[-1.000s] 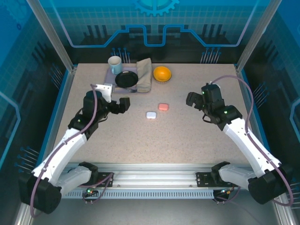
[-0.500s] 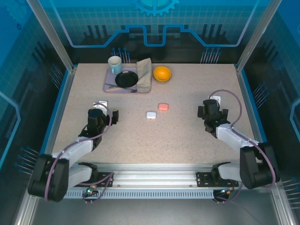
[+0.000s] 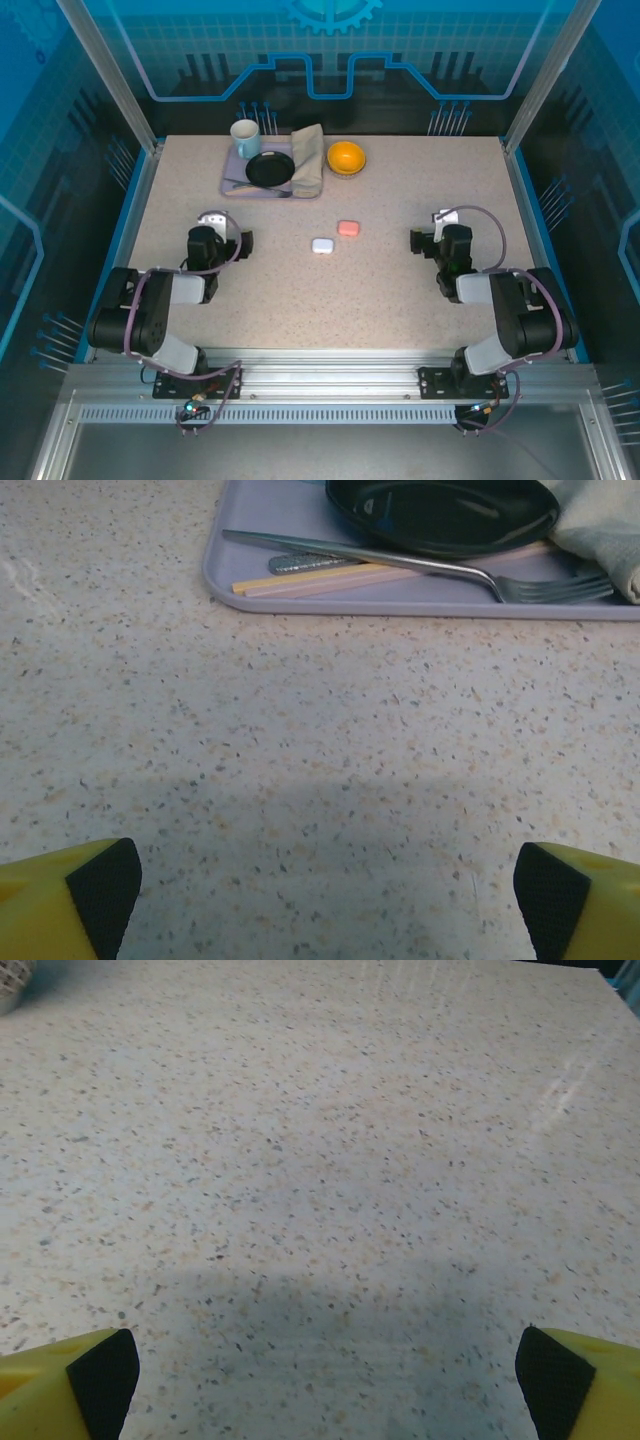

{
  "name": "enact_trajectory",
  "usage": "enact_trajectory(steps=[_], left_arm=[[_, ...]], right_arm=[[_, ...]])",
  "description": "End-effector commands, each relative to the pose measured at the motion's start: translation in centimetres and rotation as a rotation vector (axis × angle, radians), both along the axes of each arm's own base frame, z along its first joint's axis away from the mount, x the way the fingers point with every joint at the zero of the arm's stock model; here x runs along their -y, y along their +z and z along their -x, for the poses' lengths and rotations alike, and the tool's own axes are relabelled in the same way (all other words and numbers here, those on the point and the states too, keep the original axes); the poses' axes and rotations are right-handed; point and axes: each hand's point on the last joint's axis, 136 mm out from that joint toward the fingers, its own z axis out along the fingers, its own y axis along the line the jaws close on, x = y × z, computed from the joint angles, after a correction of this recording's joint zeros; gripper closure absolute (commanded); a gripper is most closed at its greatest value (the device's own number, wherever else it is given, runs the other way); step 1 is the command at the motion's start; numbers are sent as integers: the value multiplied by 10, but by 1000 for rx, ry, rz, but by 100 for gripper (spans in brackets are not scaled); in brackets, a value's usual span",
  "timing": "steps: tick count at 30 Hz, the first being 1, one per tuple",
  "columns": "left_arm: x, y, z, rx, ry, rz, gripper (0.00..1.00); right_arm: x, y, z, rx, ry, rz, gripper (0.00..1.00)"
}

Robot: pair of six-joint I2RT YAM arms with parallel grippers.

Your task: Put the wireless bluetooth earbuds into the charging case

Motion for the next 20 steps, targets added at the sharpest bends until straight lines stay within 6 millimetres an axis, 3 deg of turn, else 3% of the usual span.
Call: enact_trajectory(steps=[1,20], left_arm=[[4,20,-13,64,-37,66,1],[3,21,-13,68,-36,66,1]], right_arm=[[-8,23,-14,87,68,-30,0],[-17,22,-15,72,131,-41,0]])
